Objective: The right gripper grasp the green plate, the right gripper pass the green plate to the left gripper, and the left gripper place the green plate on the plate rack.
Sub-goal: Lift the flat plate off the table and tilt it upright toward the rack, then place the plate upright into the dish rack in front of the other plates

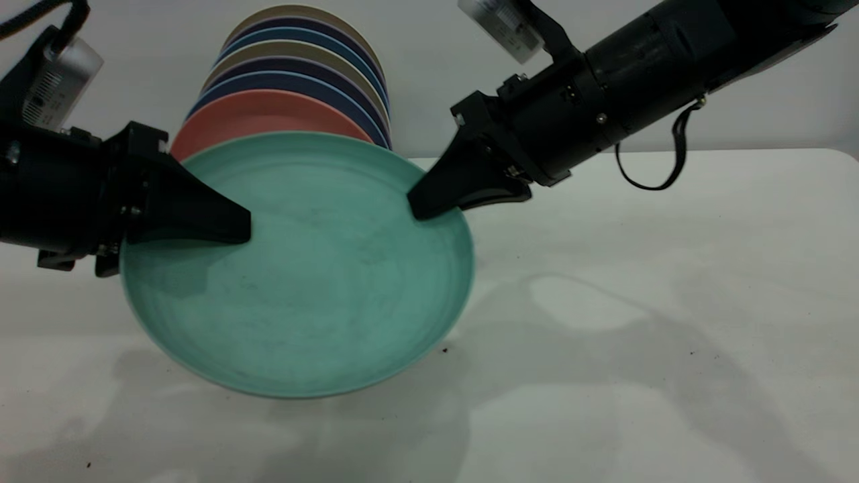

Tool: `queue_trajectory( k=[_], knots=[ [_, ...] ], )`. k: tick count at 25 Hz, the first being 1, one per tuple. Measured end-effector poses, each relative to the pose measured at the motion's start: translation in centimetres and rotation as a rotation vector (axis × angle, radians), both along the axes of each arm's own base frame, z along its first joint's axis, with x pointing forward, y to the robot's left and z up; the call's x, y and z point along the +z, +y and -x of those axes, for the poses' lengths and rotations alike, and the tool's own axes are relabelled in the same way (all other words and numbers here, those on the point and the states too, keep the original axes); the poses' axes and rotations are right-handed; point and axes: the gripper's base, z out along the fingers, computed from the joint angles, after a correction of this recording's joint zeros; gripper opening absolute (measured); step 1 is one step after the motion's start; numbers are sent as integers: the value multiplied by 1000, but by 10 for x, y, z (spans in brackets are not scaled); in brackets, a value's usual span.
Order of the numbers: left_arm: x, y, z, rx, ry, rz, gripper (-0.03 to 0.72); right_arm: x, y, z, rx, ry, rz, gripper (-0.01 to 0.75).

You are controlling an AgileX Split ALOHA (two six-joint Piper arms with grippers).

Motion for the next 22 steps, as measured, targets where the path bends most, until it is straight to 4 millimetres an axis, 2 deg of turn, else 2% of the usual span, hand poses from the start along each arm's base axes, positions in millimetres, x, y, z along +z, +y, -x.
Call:
queue_trajectory(
  k=[2,4,6,9,11,14,16,19,22],
  knots=[
    [0,0,-1,8,0,7,241,0,0,0,19,-24,-2,62],
    [2,0,-2,8,-8,14,118,0,-2,-1,29,-41,7,161],
    [5,-1,-6,-4,-35,6,111,2,-9,-3,28,-39,-1,314],
    [12,1,-18,-20,-106,-50,111,16,-30,-9,7,-62,-5,597],
    [18,2,-27,-70,-172,-113,111,28,-50,-14,-22,-83,16,693],
    [37,4,-41,-232,-316,-269,111,43,-87,-20,-75,-100,71,710],
    [57,5,-52,-365,-435,-377,111,45,-107,-22,-101,-87,115,690],
    [83,5,-64,-587,-601,-525,111,41,-129,-23,-131,-61,170,646],
    [106,5,-75,-749,-765,-629,111,39,-141,-24,-148,-51,206,603]
  ],
)
